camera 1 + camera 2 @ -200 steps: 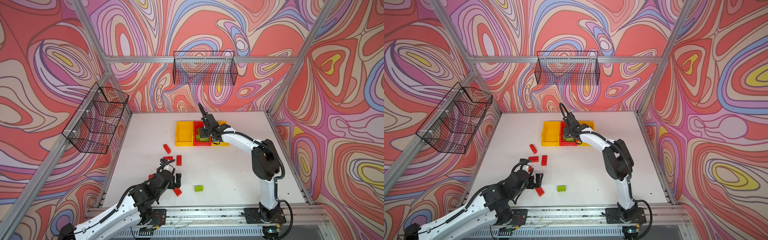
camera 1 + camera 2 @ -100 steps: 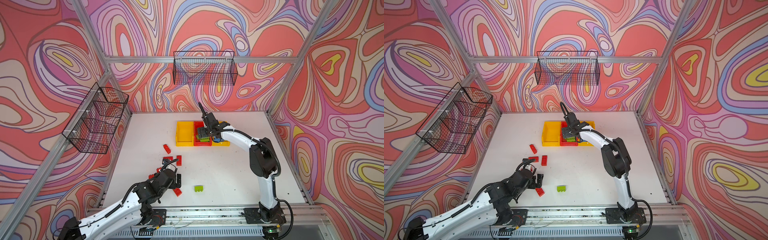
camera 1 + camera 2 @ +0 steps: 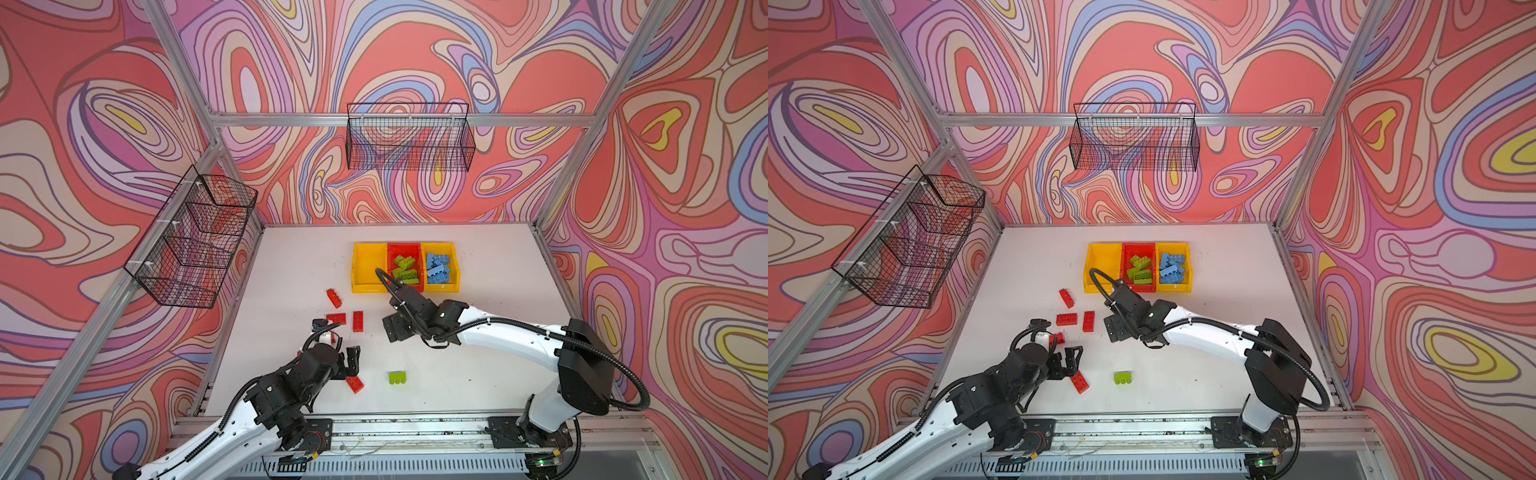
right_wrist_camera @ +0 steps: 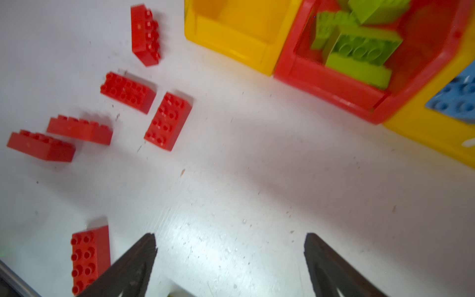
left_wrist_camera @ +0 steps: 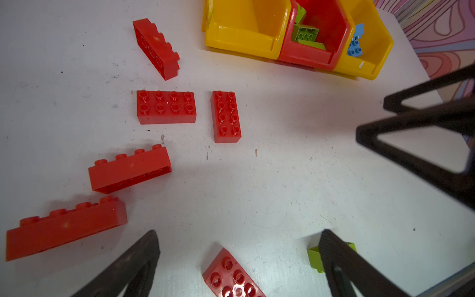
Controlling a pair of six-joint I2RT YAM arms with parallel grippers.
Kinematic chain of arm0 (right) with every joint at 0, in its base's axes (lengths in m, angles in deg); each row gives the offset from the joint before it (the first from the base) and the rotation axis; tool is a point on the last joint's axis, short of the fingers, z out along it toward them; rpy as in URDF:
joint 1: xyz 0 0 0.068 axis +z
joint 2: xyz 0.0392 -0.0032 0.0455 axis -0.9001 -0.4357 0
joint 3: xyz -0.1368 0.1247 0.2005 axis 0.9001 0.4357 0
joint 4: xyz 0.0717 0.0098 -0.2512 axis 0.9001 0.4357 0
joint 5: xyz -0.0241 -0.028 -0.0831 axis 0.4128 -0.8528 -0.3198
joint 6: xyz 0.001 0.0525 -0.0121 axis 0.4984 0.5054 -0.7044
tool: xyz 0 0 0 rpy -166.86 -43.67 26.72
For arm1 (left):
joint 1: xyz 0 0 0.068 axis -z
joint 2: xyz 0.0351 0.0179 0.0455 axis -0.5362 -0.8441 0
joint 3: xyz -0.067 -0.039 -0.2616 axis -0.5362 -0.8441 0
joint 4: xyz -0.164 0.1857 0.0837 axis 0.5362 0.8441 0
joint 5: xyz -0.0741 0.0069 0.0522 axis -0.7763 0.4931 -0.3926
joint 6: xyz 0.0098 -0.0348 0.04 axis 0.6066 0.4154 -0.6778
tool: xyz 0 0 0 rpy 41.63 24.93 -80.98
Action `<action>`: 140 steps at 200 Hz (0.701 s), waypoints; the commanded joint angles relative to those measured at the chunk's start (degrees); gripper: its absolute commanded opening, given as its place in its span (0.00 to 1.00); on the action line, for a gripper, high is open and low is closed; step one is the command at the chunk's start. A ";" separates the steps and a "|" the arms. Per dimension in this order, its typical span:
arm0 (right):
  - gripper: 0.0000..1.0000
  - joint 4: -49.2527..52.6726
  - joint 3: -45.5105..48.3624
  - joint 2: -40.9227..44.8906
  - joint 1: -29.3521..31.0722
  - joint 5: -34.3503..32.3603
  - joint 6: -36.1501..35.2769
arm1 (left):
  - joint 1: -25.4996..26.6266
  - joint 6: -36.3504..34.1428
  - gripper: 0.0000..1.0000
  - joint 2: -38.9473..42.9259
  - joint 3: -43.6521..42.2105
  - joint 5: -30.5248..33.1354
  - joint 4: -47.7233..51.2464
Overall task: Sort the legos into containers by color
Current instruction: 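Move the right gripper to the last lime-green brick near the red bricks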
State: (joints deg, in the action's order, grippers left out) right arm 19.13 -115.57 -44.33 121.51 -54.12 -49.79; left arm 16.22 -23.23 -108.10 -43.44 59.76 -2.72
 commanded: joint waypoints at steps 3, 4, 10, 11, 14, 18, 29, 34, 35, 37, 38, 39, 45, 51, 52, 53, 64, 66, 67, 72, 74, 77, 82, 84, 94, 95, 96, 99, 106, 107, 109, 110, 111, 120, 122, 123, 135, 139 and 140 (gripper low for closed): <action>0.94 -0.11 3.41 2.05 4.40 -5.08 9.00 | -0.41 3.82 1.00 4.64 -2.15 -0.74 6.64; 0.94 -0.07 3.53 2.05 4.64 -5.12 9.28 | -0.44 3.89 1.00 4.84 -2.18 -0.73 6.75; 0.94 -0.16 4.29 2.23 5.80 -5.58 10.70 | -0.48 4.24 1.00 6.07 -2.45 -0.77 7.59; 0.94 -0.14 4.37 2.24 6.00 -5.64 10.92 | -0.48 4.36 1.00 6.17 -2.55 -0.78 7.62; 0.94 -0.12 4.78 2.32 6.63 -5.90 11.56 | -0.48 4.52 1.00 6.85 -2.60 -0.81 8.03; 0.94 -0.09 5.20 2.32 7.26 -6.15 12.33 | -0.40 4.81 1.00 7.63 -2.80 -0.83 8.47; 0.94 0.71 5.97 2.47 8.88 -7.07 14.30 | -0.45 5.48 1.00 9.61 -2.99 -0.67 9.89; 0.94 1.11 6.30 2.57 9.56 -7.51 15.12 | -0.44 5.70 1.00 10.42 -3.17 -0.71 10.37; 0.94 1.20 6.34 2.58 9.59 -7.57 15.28 | -0.42 5.75 1.00 10.59 -3.22 -0.67 10.42; 0.94 1.31 6.48 2.59 9.80 -7.82 15.62 | -0.46 5.88 1.00 10.93 -3.27 -0.63 10.62; 0.94 1.34 6.57 2.63 9.89 -7.90 15.80 | -0.47 5.93 1.00 11.06 -3.27 -0.63 10.76; 0.94 1.40 6.65 2.66 9.94 -7.99 15.97 | -0.43 6.00 1.00 11.21 -3.31 -0.63 10.83; 0.93 1.21 7.20 2.99 10.51 -8.14 16.94 | -0.43 6.30 1.00 12.09 -3.52 -0.54 11.33; 0.93 0.53 7.94 3.27 10.95 -7.73 17.87 | -0.47 6.56 1.00 12.87 -3.68 -0.54 11.78; 0.93 0.38 7.99 3.28 11.04 -7.60 17.93 | -0.47 6.58 1.00 13.00 -3.73 -0.54 11.82; 0.93 0.17 8.16 3.37 11.13 -7.53 18.10 | -0.43 6.67 1.00 13.15 -3.76 -0.54 11.89; 0.93 -1.20 9.32 3.44 12.07 -6.45 19.44 | -0.47 7.19 1.00 14.30 -4.18 -0.48 12.41; 0.93 -1.33 9.40 3.42 12.33 -6.41 19.72 | -0.41 7.27 1.00 14.52 -4.22 -0.46 12.49; 0.92 -1.39 9.43 3.36 12.43 -6.41 19.82 | -0.44 7.33 1.00 14.57 -4.27 -0.45 12.57; 0.92 -1.53 9.54 3.14 13.07 -6.49 20.41 | -0.47 7.54 1.00 15.06 -4.40 -0.44 12.85; 0.92 -1.59 9.55 3.01 13.28 -6.49 20.69 | -0.43 7.62 1.00 15.19 -4.40 -0.45 12.92; 0.92 -1.53 9.50 2.72 13.54 -6.51 21.06 | -0.44 7.72 1.00 15.40 -4.53 -0.45 13.06; 0.92 -1.45 9.40 2.27 14.13 -6.53 21.63 | -0.48 7.90 1.00 15.67 -4.61 -0.47 13.28; 0.92 -1.38 9.31 2.07 14.32 -6.52 21.83 | -0.43 7.97 1.00 15.85 -4.63 -0.50 13.34; 0.91 -1.43 9.12 1.02 15.30 -6.67 23.02 | -0.45 8.09 1.00 16.32 -4.75 -0.45 13.64; 0.91 -1.48 9.11 0.88 15.41 -6.63 23.10 | -0.47 8.09 1.00 16.35 -4.84 -0.45 13.68; 0.90 -1.50 9.11 0.81 15.51 -6.60 23.23 | -0.47 8.13 1.00 16.36 -4.84 -0.40 13.65; 0.90 -1.60 9.11 0.49 15.72 -6.58 23.61 | -0.48 8.17 1.00 16.45 -4.88 -0.41 13.79; 0.89 -2.10 9.11 -0.26 16.53 -6.27 24.33 | -0.47 8.26 1.00 16.67 -4.92 -0.33 14.05; 0.89 -2.16 9.15 -0.37 16.64 -6.25 24.41 | -0.43 8.26 1.00 16.74 -4.97 -0.34 14.10; 0.89 -2.30 9.12 -0.61 16.72 -6.17 24.59 | -0.47 8.26 1.00 16.80 -4.98 -0.31 14.14; 0.89 -2.31 9.07 -0.72 16.78 -6.11 24.67 | -0.43 8.26 1.00 16.76 -4.96 -0.25 14.19; 0.88 -2.36 9.04 -0.87 16.90 -6.12 24.81 | -0.41 8.26 1.00 16.83 -4.94 -0.30 14.21; 0.87 -2.28 8.72 -2.01 17.52 -6.05 25.64 | -0.43 8.26 1.00 17.03 -4.95 -0.10 14.48; 0.87 -2.18 8.68 -2.21 17.65 -6.09 25.86 | -0.47 8.26 1.00 17.07 -5.00 -0.05 14.56; 0.87 -2.11 8.63 -2.27 17.73 -6.12 25.97 | -0.47 8.26 1.00 17.07 -5.01 -0.03 14.58; 0.85 -1.63 8.33 -3.52 18.22 -6.61 27.21 | -0.45 8.26 1.00 17.33 -5.02 0.09 14.78; 0.85 -1.48 8.32 -3.75 18.39 -6.73 27.51 | -0.48 8.26 1.00 17.42 -5.11 0.10 14.86; 0.85 -1.42 8.32 -3.83 18.41 -6.74 27.63 | -0.48 8.26 1.00 17.42 -5.11 0.09 14.81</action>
State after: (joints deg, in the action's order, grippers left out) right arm 17.33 -106.79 -45.62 138.91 -59.39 -27.08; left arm 16.15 -16.17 -91.52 -47.88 59.06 8.99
